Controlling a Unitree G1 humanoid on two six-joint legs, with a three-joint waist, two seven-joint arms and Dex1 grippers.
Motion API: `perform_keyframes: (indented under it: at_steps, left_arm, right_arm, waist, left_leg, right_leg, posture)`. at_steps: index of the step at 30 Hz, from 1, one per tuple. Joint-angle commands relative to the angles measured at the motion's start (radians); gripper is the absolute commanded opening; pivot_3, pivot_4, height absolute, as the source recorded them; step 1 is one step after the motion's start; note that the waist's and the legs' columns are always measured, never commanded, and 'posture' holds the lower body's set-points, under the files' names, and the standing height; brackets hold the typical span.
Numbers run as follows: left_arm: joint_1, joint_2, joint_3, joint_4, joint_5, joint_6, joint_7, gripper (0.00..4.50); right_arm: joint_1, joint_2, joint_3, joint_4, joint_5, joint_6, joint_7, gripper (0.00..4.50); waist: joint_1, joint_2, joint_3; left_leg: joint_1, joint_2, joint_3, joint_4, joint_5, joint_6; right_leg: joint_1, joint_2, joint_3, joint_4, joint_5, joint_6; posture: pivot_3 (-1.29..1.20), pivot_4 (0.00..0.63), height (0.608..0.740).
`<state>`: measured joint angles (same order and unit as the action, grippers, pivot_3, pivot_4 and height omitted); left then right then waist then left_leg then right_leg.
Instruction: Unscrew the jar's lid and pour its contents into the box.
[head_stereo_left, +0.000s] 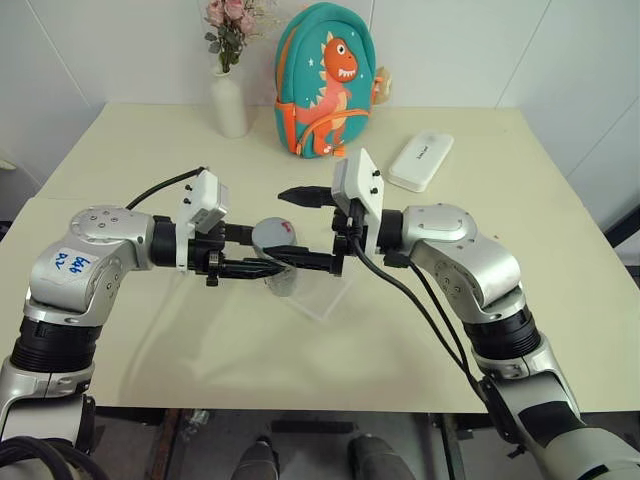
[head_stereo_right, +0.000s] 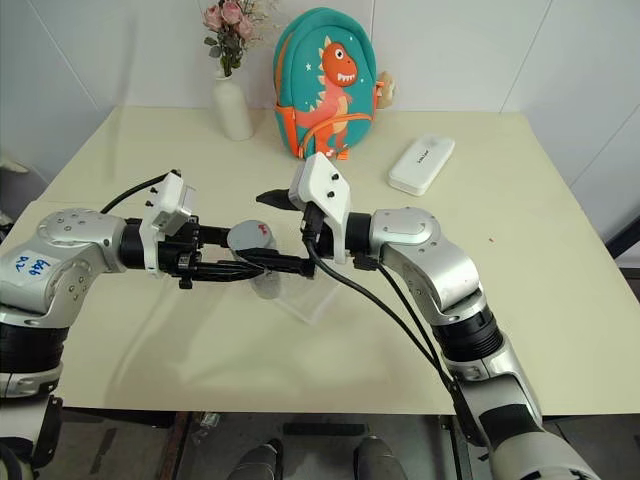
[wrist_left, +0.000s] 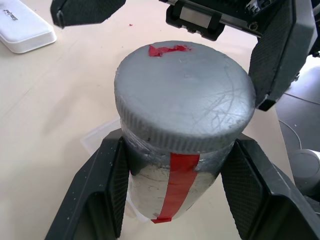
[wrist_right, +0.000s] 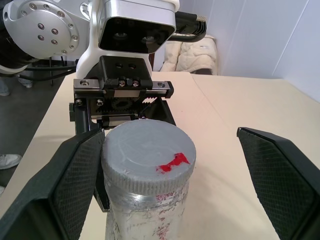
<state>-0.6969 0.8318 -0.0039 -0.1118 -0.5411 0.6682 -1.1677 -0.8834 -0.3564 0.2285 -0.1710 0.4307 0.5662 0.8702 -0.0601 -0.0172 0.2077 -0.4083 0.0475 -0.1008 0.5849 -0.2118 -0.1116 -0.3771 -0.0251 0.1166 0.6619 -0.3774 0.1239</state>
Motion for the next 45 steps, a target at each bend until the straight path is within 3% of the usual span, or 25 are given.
perform_keyframes:
  at_steps: [1,14,30,45]
  left_arm:
    - [0.000,0.012,0.030,-0.054,-0.027,-0.014,-0.021,2.39]
    - [-0.015,0.003,0.027,-0.002,-0.014,-0.034,-0.038,2.39]
    - [-0.043,-0.014,0.018,0.041,-0.010,-0.049,-0.059,2.39]
    - [-0.099,-0.021,-0.027,0.085,0.017,-0.057,-0.114,2.39]
  right_arm:
    - [0.008,-0.032,-0.061,-0.017,-0.002,0.009,-0.022,4.45]
    - [0.045,-0.105,-0.096,-0.117,0.062,0.076,0.011,4.45]
    - [-0.002,0.029,-0.093,-0.185,0.141,0.165,-0.110,4.45]
    - [-0.037,0.107,0.004,-0.092,0.048,0.115,-0.140,4.45]
  waist:
    - [0.000,0.000,0.000]
    - [0.001,0.000,0.000]
    - [0.001,0.000,0.000]
    - [-0.002,0.000,0.000]
  left_leg:
    - [0.000,0.000,0.000,0.000,0.000,0.000]
    - [0.000,0.000,0.000,0.000,0.000,0.000]
    - [0.000,0.000,0.000,0.000,0.000,0.000]
    - [0.000,0.000,0.000,0.000,0.000,0.000]
  right_leg:
    - [0.000,0.000,0.000,0.000,0.000,0.000]
    - [0.000,0.000,0.000,0.000,0.000,0.000]
    - [0.000,0.000,0.000,0.000,0.000,0.000]
    - [0.000,0.000,0.000,0.000,0.000,0.000]
  posture:
    - [0.00,0.150,0.740]
    - [0.00,0.150,0.740]
    - [0.00,0.150,0.740]
    - [0.00,0.150,0.740]
